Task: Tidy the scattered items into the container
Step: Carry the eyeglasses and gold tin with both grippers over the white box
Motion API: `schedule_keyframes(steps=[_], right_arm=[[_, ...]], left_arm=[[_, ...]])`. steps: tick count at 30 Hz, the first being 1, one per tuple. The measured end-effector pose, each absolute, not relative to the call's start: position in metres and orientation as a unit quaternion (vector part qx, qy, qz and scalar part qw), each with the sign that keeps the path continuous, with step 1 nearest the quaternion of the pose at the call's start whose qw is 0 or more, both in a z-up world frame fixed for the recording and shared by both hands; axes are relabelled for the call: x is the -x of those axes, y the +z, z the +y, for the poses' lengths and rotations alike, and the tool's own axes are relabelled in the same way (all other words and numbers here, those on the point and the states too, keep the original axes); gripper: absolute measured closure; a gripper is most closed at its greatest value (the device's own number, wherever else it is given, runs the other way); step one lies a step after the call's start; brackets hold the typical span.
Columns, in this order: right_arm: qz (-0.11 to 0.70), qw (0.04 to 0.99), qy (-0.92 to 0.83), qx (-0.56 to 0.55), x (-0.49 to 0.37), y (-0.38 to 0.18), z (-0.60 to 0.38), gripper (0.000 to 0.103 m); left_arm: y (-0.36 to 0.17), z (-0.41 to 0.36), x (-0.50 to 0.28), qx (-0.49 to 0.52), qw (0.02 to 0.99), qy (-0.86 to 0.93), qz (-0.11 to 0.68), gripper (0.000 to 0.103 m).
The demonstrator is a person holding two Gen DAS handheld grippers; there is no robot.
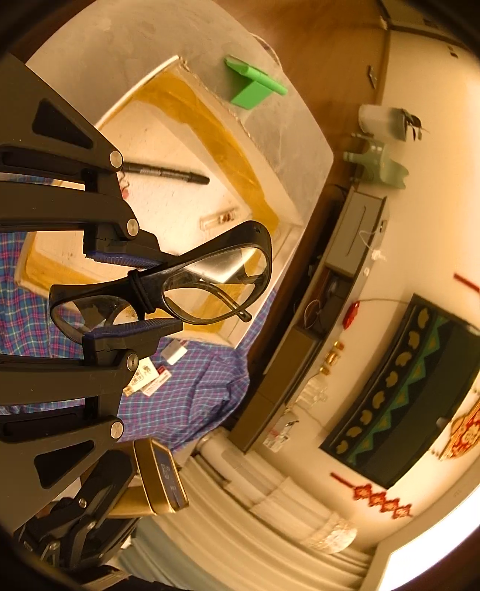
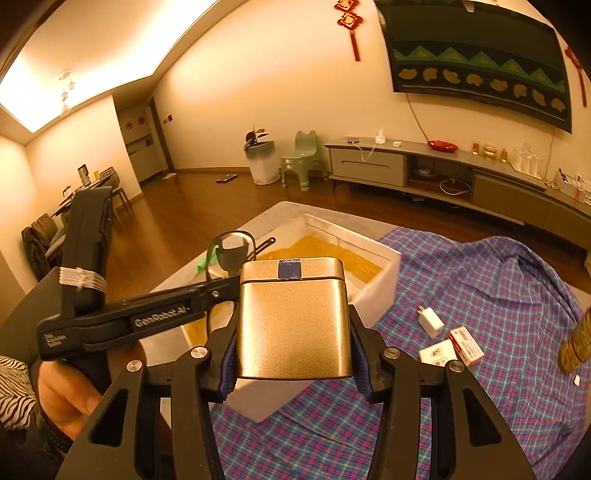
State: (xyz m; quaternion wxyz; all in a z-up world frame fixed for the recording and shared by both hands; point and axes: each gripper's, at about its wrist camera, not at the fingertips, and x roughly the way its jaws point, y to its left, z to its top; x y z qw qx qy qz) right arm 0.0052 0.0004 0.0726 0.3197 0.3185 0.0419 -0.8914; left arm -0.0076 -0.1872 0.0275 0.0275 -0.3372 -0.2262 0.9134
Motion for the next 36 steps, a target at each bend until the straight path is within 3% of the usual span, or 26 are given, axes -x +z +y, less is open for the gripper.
schedule_keyframes(steps=[25,36], right_arm=[[0.063,0.328,-0.861,-0.383,0.050,0.060,-0.093,0.052],[0.085,0.323,-0.848,-0.412,0.092,0.048,-0.126,0.052]], left_arm=[[0.005,-0.283,-0.002,0.336,-0.031,0.899,-0.278,0.077],[-0.002,-0.266,0.013,0.359,-0.011,0.901,-0.245,0.077]])
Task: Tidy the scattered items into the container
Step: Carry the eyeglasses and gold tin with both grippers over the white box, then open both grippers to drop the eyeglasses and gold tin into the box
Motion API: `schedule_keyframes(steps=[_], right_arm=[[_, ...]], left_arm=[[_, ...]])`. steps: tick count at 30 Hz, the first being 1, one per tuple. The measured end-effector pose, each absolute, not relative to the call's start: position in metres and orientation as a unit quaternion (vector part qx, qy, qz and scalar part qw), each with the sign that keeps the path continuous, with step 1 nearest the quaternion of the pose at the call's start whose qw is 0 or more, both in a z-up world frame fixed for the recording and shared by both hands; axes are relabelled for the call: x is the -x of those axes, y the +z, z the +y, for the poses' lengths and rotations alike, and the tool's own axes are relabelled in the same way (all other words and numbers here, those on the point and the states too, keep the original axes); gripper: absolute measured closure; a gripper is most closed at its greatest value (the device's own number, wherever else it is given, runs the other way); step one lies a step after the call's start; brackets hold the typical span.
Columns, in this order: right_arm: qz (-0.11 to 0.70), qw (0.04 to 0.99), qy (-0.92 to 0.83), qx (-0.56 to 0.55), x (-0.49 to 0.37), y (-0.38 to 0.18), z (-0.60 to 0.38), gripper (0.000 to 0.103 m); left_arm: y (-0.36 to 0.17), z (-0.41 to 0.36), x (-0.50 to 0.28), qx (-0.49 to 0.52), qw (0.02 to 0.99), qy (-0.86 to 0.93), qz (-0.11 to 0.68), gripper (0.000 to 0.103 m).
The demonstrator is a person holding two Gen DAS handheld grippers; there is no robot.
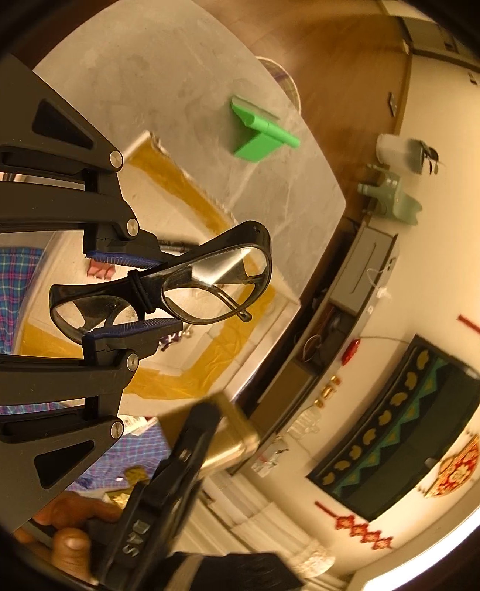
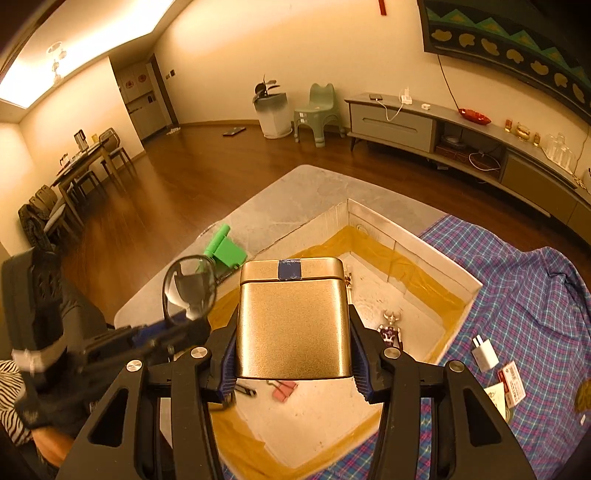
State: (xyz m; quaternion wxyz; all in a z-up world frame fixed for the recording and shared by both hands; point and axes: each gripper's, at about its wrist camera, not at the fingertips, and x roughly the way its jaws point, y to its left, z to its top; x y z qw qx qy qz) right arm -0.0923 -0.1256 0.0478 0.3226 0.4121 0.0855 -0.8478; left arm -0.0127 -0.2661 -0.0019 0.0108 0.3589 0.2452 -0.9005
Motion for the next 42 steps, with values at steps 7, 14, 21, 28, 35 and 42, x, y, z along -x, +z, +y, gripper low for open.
schedule_keyframes(steps=[7,14,21,28,35,42], right_arm=[[0.100,0.306,-0.838,-0.441,0.122,0.033,-0.136,0.052],[0.100,0.284,-0.821,-0.485,0.159,0.009,-0.141,0.052],[0.139,0.259,-0.814,-0.501,0.179,-0.011,-0.155,0.052],[0.169,0.249,-0.794,-0.528,0.196,-0.031,-0.167,0.052],[0.171,0.243,-0.791,-0.535,0.200,-0.037,-0.169,0.052],[0.155,0.241,-0.793,-0.537,0.198,-0.036,-0.170,0.052]], left_arm=[[-0.006,-0.247,0.028,-0.376,0.000,-0.897,0.233,0.077],[-0.011,-0.237,0.039,-0.396,0.002,-0.889,0.228,0.077],[-0.018,-0.235,0.043,-0.411,0.003,-0.882,0.229,0.077],[-0.024,-0.225,0.049,-0.432,-0.008,-0.875,0.218,0.076],[-0.028,-0.224,0.052,-0.442,0.003,-0.871,0.213,0.076],[-0.032,-0.230,0.051,-0.448,0.010,-0.863,0.232,0.080]])
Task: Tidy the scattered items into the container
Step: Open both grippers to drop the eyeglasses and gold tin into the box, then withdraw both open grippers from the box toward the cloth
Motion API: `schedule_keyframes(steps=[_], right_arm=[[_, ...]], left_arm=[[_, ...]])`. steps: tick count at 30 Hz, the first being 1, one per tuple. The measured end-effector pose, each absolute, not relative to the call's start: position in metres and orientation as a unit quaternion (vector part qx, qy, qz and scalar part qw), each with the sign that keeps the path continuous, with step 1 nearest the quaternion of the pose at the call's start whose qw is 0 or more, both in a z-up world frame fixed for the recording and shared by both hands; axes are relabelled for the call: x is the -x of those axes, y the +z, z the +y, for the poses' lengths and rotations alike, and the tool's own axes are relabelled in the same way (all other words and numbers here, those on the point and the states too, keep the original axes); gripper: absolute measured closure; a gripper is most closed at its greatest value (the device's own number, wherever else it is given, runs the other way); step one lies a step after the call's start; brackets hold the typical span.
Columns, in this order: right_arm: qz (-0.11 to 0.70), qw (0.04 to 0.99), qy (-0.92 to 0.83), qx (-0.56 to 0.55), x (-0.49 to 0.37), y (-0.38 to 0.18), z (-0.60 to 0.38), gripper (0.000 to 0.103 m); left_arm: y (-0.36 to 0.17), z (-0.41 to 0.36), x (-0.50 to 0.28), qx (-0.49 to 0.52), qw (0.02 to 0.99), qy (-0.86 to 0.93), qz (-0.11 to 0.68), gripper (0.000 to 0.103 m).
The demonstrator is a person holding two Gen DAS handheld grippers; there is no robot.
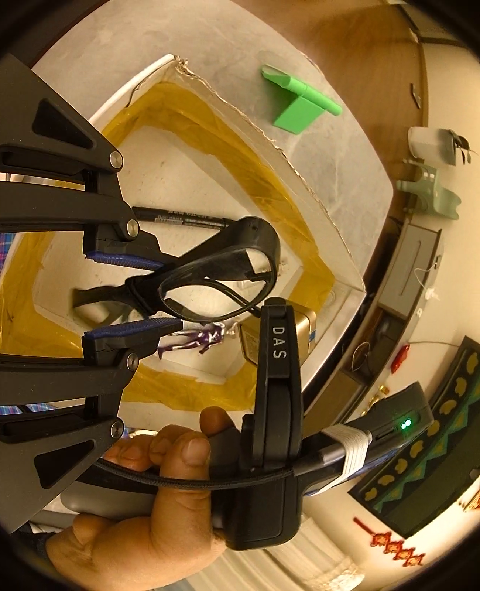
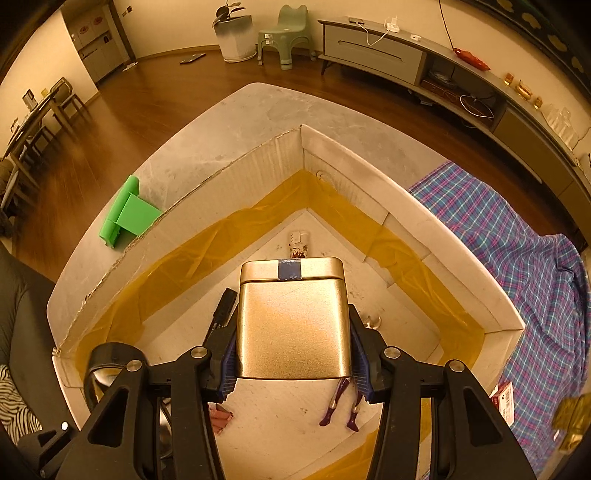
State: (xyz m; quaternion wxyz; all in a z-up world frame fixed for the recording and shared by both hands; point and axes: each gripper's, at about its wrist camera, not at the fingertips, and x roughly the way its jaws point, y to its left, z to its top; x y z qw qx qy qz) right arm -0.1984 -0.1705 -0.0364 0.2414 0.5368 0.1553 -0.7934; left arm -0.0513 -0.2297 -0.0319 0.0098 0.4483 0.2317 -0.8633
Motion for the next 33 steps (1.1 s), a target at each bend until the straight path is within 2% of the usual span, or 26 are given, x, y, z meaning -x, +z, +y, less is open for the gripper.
schedule_keyframes(steps=[5,12,24,33], right_arm=[[0.153,0.234,-0.794,-0.540,0.198,-0.037,-0.172,0.052],[0.146,0.225,-0.795,-0.544,0.194,-0.040,-0.170,0.052],[0.142,0.233,-0.802,-0.532,0.175,-0.026,-0.155,0.051],[0.123,0.262,-0.816,-0.500,0.138,-0.006,-0.125,0.045]], left_arm=[[-0.035,-0.243,0.051,-0.446,0.015,-0.855,0.264,0.080],[-0.039,-0.260,0.049,-0.441,0.005,-0.847,0.296,0.066],[-0.035,-0.272,0.042,-0.433,0.020,-0.851,0.296,0.065],[-0.015,-0.271,0.029,-0.405,0.019,-0.871,0.278,0.063]])
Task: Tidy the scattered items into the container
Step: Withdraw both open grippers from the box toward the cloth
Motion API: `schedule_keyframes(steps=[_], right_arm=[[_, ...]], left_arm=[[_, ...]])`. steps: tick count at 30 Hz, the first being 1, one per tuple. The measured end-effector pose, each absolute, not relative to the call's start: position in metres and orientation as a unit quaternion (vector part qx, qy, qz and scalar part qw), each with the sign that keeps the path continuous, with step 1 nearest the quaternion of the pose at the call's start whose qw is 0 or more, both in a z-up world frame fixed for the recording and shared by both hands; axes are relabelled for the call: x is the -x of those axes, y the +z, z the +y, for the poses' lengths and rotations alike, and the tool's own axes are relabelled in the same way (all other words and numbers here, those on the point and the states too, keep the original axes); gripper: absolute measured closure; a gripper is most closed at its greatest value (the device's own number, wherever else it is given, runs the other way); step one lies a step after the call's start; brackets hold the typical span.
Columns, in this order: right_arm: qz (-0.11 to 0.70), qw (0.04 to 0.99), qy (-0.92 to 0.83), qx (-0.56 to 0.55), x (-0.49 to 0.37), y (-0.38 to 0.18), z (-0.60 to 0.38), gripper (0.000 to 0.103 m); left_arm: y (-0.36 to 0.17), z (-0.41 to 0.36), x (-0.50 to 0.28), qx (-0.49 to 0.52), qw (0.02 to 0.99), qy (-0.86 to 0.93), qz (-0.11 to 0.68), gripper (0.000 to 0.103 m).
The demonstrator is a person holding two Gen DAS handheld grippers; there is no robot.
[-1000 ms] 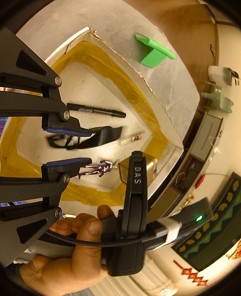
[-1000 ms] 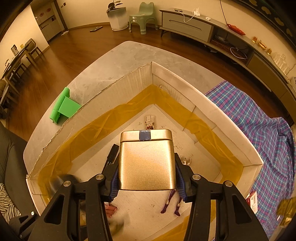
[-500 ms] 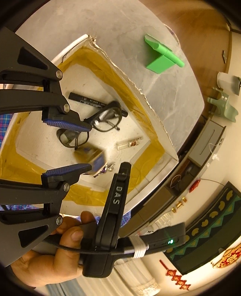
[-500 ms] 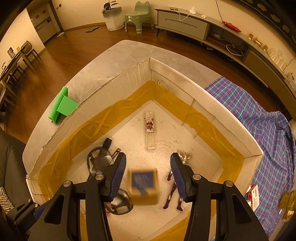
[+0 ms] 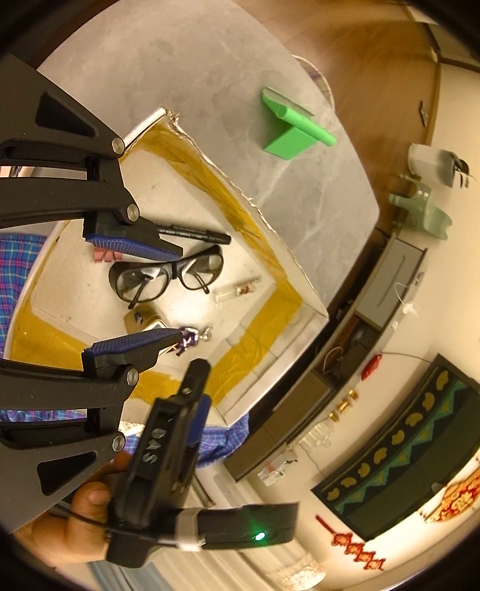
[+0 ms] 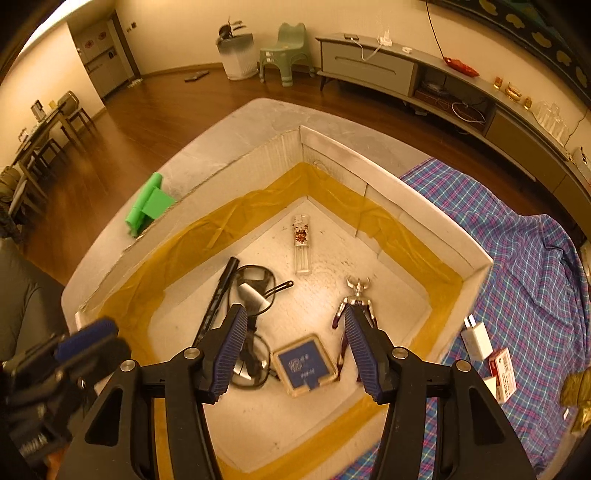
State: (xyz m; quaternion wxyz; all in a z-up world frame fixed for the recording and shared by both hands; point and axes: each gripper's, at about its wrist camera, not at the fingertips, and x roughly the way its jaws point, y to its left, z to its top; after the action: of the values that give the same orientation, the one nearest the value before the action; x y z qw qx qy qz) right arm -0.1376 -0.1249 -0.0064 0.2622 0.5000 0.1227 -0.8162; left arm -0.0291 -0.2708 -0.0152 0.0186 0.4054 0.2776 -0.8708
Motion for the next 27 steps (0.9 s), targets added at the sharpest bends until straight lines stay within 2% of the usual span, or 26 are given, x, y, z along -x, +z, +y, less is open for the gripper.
schedule_keyframes(steps=[15,22,27], right_arm=[[0.118,0.306,-0.837,-0.438,0.070,0.009,-0.092,0.043],[0.111,0.325,-0.860,-0.378,0.040,0.021,-0.074,0.043],[0.095,0.329,-0.873,-0.346,0.027,0.022,-0.053,0.043]], left_arm=[[0.003,-0.290,0.005,-0.350,0.011,-0.876,0.331,0.062],[0.014,-0.243,0.009,-0.355,-0.028,-0.895,0.267,0.062],[0.023,-0.208,0.009,-0.352,-0.017,-0.911,0.213,0.062]])
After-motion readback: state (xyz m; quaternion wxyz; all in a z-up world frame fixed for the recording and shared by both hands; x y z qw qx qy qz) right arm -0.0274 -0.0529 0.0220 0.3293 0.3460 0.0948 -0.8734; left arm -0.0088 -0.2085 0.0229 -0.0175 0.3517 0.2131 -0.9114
